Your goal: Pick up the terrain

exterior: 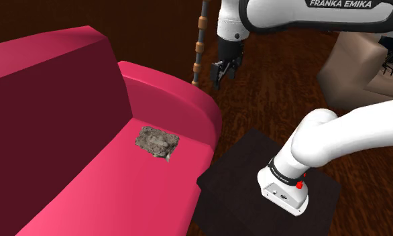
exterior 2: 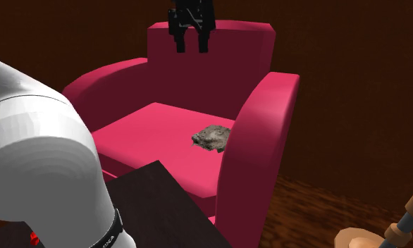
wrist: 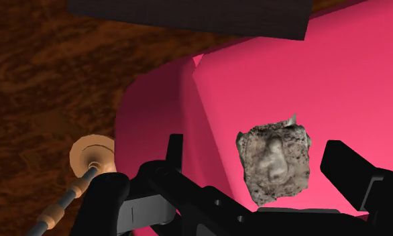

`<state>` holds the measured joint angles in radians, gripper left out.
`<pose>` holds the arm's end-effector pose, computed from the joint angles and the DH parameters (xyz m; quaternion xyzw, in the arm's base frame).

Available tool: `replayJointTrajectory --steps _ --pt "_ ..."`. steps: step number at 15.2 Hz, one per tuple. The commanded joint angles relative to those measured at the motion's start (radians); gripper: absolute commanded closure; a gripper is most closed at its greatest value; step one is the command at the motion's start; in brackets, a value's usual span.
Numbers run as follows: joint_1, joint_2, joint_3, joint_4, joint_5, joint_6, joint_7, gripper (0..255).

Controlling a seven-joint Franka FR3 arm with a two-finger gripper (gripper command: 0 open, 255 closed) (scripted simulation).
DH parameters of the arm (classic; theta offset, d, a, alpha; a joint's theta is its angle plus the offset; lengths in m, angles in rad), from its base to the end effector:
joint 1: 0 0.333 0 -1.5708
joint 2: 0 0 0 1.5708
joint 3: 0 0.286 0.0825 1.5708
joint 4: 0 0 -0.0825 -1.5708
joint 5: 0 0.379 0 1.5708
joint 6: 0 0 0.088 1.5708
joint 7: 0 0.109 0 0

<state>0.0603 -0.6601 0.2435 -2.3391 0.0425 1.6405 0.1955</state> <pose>0.3420 0.1239 0.5303 0.9979 0.0252 -0.0138 0.0575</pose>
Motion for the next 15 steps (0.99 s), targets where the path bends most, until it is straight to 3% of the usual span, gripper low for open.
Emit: replayJointTrajectory --steps 1,8,11,15 --pt "0.007 0.047 0.066 -0.001 -0.025 0.044 0.046 0" --pt "-0.004 0.282 0.298 0.054 -0.181 0.156 0.243 0" --pt "-0.018 0.417 0.394 0.098 -0.293 0.175 0.354 0" --pt "-0.018 0.639 0.5 0.18 -0.492 0.148 0.529 0"
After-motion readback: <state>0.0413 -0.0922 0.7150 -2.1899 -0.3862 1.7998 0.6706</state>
